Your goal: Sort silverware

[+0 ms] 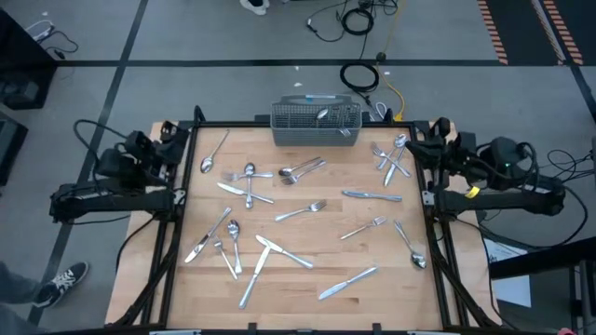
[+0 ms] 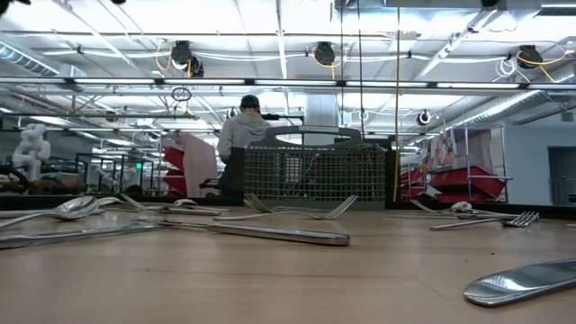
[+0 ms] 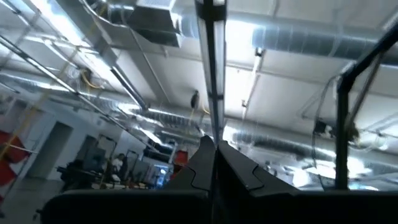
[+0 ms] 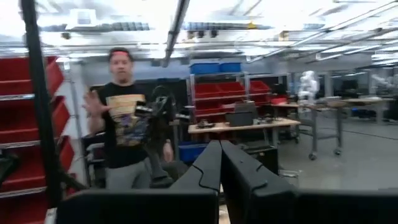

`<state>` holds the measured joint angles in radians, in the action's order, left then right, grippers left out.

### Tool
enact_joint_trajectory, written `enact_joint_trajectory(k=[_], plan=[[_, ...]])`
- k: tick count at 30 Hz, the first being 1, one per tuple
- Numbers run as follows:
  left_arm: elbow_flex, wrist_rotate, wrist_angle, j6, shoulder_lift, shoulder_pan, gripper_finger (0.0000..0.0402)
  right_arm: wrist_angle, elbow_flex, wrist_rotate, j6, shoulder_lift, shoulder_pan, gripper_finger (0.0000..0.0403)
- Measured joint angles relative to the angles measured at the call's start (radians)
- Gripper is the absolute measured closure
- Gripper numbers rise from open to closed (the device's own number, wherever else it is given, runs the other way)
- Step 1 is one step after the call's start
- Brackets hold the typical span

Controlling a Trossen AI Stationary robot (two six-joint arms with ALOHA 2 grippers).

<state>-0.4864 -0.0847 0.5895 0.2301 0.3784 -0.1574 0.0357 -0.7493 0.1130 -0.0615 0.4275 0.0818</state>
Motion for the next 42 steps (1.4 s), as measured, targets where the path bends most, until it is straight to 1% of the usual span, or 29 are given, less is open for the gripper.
enact_joint_trajectory(k=[3,5,8,14,18,21,26,32,34,42], plan=[[-0.09,0.016,-0.131,-0.002,0.002,0.001,0.0379,0.038,-0.067,-0.037,0.028,0.052,0.0,0.0403],[-0.147,0.017,-0.251,-0.002,0.004,0.001,0.0379,0.101,-0.105,-0.06,0.032,0.074,0.0,0.0403],[-0.211,0.019,-0.446,-0.009,0.011,0.001,0.0379,0.199,-0.131,-0.061,0.01,0.099,0.0,0.0403],[-0.227,0.019,-0.692,-0.029,0.012,0.001,0.0379,0.334,-0.131,-0.061,-0.049,0.127,0.0,0.0403],[-0.227,0.019,-0.797,-0.031,0.018,0.001,0.0379,0.378,-0.131,-0.062,-0.058,0.136,0.0,0.0403],[-0.227,0.018,-0.829,-0.03,0.017,0.001,0.0379,0.381,-0.131,-0.062,-0.058,0.14,0.0,0.0403],[-0.227,0.014,-0.818,-0.031,0.017,0.001,0.0379,0.381,-0.131,-0.069,-0.047,0.14,0.0,0.0403],[-0.227,0.008,-0.806,-0.03,0.017,0.001,0.0379,0.383,-0.131,-0.171,-0.008,0.14,0.0,0.0403],[-0.227,0.007,-0.806,-0.033,0.019,0.001,0.0379,0.382,-0.127,-0.189,-0.001,0.136,0.0,0.0403],[-0.189,0.005,-0.795,-0.029,0.021,0.001,0.0379,0.353,-0.066,-0.198,-0.003,0.099,0.0,0.0403]])
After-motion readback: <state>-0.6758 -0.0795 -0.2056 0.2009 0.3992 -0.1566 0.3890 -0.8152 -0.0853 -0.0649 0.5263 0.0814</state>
